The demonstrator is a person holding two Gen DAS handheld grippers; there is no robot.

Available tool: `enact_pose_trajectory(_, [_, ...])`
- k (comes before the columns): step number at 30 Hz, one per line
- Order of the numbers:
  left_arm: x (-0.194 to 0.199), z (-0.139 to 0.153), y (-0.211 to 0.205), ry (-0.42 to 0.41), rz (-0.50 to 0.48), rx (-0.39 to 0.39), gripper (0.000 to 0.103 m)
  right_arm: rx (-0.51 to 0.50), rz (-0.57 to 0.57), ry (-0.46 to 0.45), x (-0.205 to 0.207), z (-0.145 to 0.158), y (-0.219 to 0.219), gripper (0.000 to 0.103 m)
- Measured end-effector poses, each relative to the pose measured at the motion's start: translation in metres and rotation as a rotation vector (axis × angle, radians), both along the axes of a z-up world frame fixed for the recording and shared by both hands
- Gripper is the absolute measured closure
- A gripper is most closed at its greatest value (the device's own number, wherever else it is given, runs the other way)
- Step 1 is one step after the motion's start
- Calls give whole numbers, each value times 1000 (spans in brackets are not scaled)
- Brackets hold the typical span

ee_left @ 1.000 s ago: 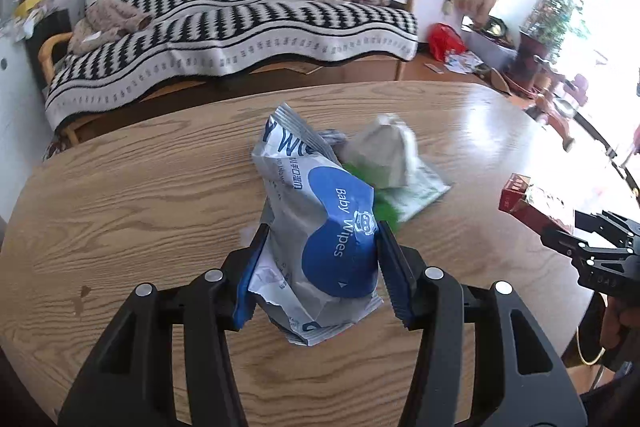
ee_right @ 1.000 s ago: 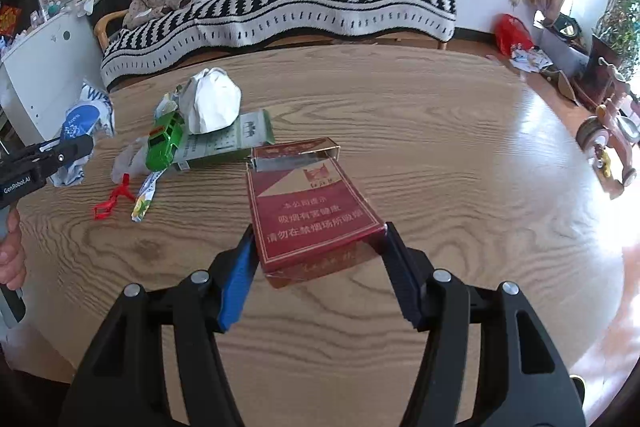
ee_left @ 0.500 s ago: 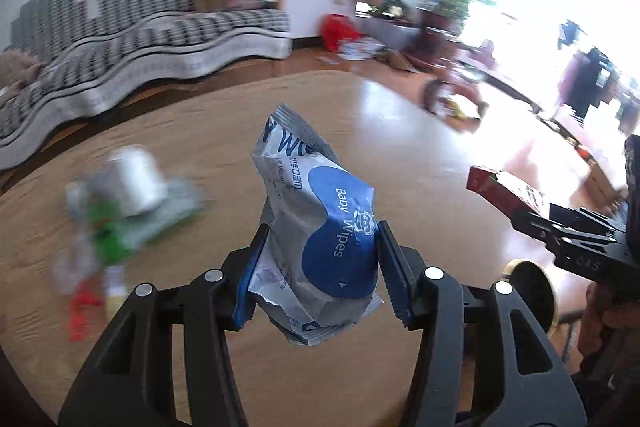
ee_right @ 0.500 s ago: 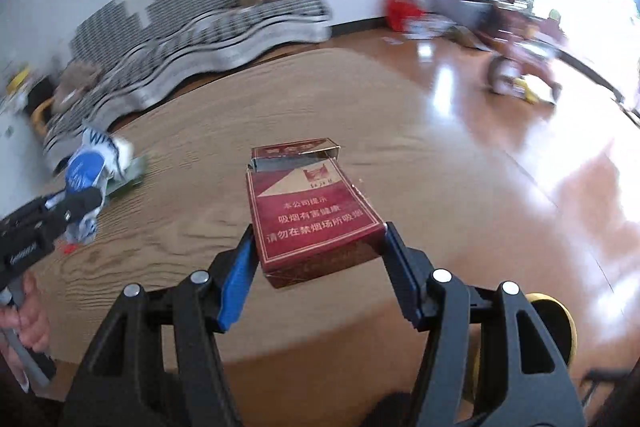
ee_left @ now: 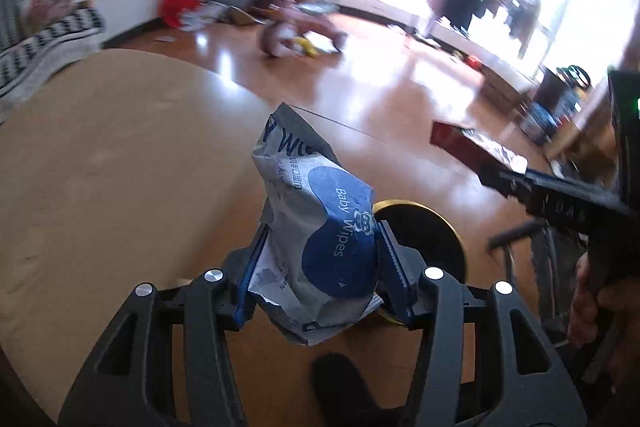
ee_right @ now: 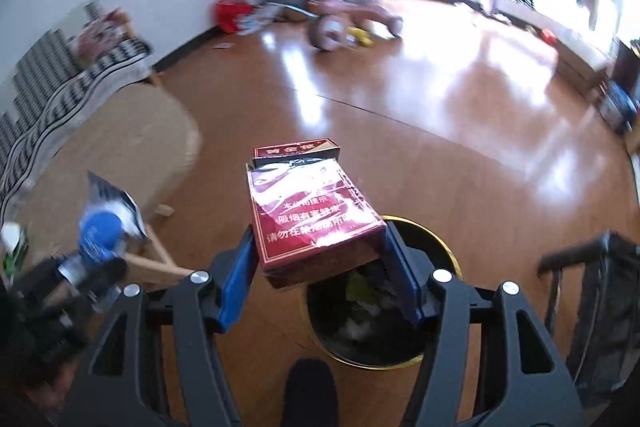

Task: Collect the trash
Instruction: 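Carry the wipes pack and cigarette box toward the black bin, then open both tools over the bin to drop the wipes pack and cigarette box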

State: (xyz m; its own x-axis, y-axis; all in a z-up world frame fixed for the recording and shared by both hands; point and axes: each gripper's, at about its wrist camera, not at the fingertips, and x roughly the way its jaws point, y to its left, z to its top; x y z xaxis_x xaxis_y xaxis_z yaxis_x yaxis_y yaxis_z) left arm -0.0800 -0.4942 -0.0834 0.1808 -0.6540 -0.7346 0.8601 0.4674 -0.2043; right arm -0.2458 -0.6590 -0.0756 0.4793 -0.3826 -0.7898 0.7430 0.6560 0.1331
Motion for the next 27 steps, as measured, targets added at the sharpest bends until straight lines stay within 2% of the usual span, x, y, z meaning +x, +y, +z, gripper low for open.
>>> enact_pose_trajectory(6, [-32,-42,-53,29,-121,56,51,96,-97,57,-31,-30,-36,43])
enact_pose_trajectory(11, [-40,-69,-75,63,-153,91,51,157,-114,80,-34,-45,-46,43])
enact_pose_trajectory(24, [-42,-82,-98,100,-190,101,51,189,-143,88,-38,-50,-71,42])
enact_pose_trajectory(25, [-42,-82,-99,98,-195,100,48,190,-148,90,-38,-51,-72,42])
enact_pose_trajectory(26, [-43,-81,-100,94,-200,96,44,196,-150,91,-38,-51,-73,33])
enact_pose_trajectory(27, [-43,-81,-101,94,-203,90,31,201,-153,93,-38,-51,-75,24])
